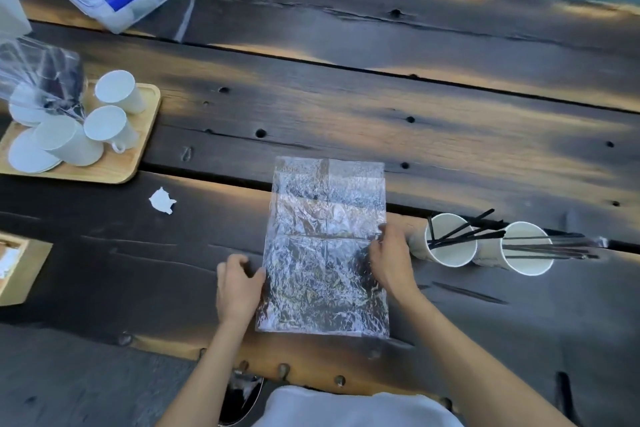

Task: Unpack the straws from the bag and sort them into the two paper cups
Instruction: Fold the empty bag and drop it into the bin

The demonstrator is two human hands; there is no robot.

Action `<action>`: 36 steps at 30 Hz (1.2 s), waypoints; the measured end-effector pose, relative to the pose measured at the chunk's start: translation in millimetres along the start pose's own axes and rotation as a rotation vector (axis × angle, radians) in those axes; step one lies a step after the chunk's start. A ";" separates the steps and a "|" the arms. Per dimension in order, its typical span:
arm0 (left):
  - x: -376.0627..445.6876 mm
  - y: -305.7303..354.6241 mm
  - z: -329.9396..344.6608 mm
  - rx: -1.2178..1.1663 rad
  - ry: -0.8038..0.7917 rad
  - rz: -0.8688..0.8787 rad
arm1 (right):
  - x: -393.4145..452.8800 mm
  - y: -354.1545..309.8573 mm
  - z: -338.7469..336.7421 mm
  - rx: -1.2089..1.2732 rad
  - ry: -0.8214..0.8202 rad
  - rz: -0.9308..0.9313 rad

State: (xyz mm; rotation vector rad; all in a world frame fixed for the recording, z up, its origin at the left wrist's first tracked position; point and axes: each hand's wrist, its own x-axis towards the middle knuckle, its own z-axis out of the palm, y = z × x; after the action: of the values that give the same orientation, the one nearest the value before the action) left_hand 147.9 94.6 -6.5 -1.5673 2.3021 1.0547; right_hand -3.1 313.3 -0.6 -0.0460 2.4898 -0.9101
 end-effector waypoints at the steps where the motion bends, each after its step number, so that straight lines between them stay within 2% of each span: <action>1: 11.7 11.2 -0.3 -0.028 -0.007 0.049 | 8.4 -8.4 -2.0 0.072 0.020 0.058; 5: 60.8 59.2 -2.4 -0.187 -0.101 0.143 | 55.6 -26.0 -2.0 0.244 0.081 0.282; 9: 100.1 100.6 -1.8 -0.378 -0.180 0.030 | 94.1 -23.5 -2.3 0.445 0.071 0.470; 13: 127.5 116.8 3.7 -0.398 -0.263 -0.047 | 101.1 -26.4 -7.0 0.753 0.052 0.591; 19: 138.4 114.7 3.4 -0.385 -0.246 -0.002 | 94.2 -27.3 -7.3 0.649 0.132 0.436; 27: 105.1 96.9 -36.9 -0.604 -0.174 0.103 | 66.6 -30.6 -23.6 0.448 0.167 0.026; 32: 64.0 61.0 -58.0 -0.588 -0.095 0.151 | 22.4 -28.9 -37.3 0.580 0.040 -0.068; 36: 33.5 24.4 -60.5 -0.611 -0.173 0.156 | -14.4 -6.7 -34.2 0.709 -0.052 -0.029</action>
State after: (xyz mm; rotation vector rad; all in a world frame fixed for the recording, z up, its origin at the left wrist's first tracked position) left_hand 127.0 36.2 32.7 -1.3950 2.1201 1.9888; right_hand -6.8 331.2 32.3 0.1282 1.9911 -1.7171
